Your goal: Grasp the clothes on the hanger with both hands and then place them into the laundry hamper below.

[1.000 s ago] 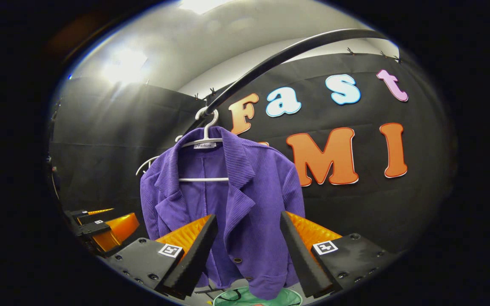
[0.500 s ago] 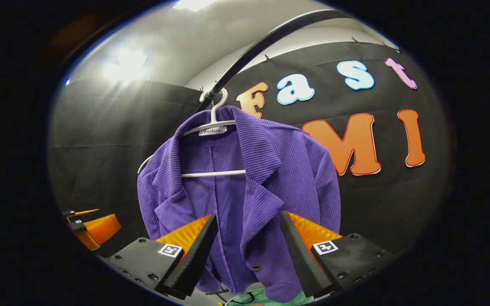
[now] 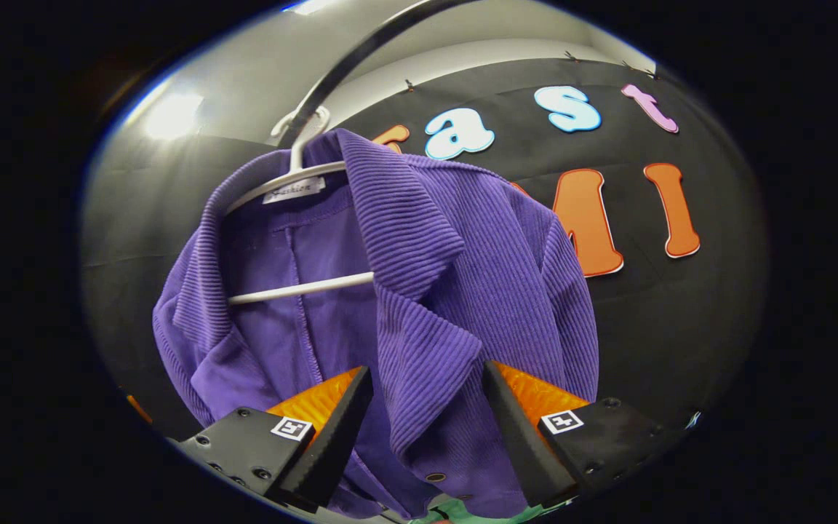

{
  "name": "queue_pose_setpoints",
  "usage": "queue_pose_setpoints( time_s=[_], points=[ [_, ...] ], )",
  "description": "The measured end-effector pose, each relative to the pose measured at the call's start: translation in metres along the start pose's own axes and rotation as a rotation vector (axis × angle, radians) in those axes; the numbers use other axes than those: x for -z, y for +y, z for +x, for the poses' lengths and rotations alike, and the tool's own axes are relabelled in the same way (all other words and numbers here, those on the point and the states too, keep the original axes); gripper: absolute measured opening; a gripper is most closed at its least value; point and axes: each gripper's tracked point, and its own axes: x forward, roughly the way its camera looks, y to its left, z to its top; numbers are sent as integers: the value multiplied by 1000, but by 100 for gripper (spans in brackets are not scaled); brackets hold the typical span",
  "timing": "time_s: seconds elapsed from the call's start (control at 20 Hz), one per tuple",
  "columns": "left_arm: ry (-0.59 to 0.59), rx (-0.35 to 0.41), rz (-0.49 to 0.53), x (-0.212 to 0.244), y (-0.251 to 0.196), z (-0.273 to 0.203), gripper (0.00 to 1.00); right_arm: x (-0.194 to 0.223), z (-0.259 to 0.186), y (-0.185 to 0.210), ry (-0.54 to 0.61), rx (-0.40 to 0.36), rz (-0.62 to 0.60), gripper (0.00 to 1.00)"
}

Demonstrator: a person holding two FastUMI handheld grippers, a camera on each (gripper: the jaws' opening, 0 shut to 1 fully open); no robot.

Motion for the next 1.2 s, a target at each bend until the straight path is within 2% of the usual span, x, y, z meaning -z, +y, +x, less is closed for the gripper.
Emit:
queue_pose_setpoints(
  time_s=[0.05, 0.1, 0.15, 0.2, 0.25, 0.3, 0.35, 0.5, 0.6, 0.7, 0.75, 0.85, 0.9, 1.0, 1.05, 1.2],
  points=[
    [-4, 3, -3, 0, 0, -1, 92, 1, 5, -8, -1, 26, -9, 99],
    [-6, 11, -6, 0, -1, -2, 92, -1, 9, -16, -11, 50, -14, 91],
    [-8, 19, -9, -1, -2, -3, 92, -2, 16, -21, -23, 69, -21, 91],
    [-7, 26, -11, 0, -3, -5, 92, -4, 20, -26, -26, 80, -33, 96],
    [-5, 34, -10, 1, -4, -5, 91, -6, 21, -29, -20, 74, -42, 91],
    [-5, 39, -8, 1, -6, -6, 92, -8, 21, -30, -13, 54, -34, 96],
    [-6, 43, -6, 1, -8, -6, 92, -13, 20, -37, -17, 61, -18, 91],
    [6, 69, -31, 6, -19, 0, 92, -30, 4, -49, -51, 33, 5, 24],
    [17, 97, -64, 8, -31, 5, 92, -42, -9, -52, -76, 17, -9, 25],
    [29, 126, -91, 11, -43, 12, 95, -59, -25, -57, -120, 15, -38, 12],
    [33, 141, -105, 13, -50, 14, 92, -66, -34, -57, -137, 6, -58, 12],
    [41, 175, -130, 17, -67, 25, 92, -80, -48, -53, -163, -38, -89, 12],
    [59, 201, -151, 20, -77, 31, 95, -87, -54, -51, -177, -61, -107, 12],
    [115, 290, -224, 30, -107, 40, 92, -101, -68, -52, -199, -93, -140, 12],
    [120, 289, -242, 33, -111, 47, 92, -108, -74, -51, -206, -110, -146, 12],
    [87, 188, -180, 47, -107, 77, 91, -120, -90, -50, -220, -137, -157, 12]
  ],
)
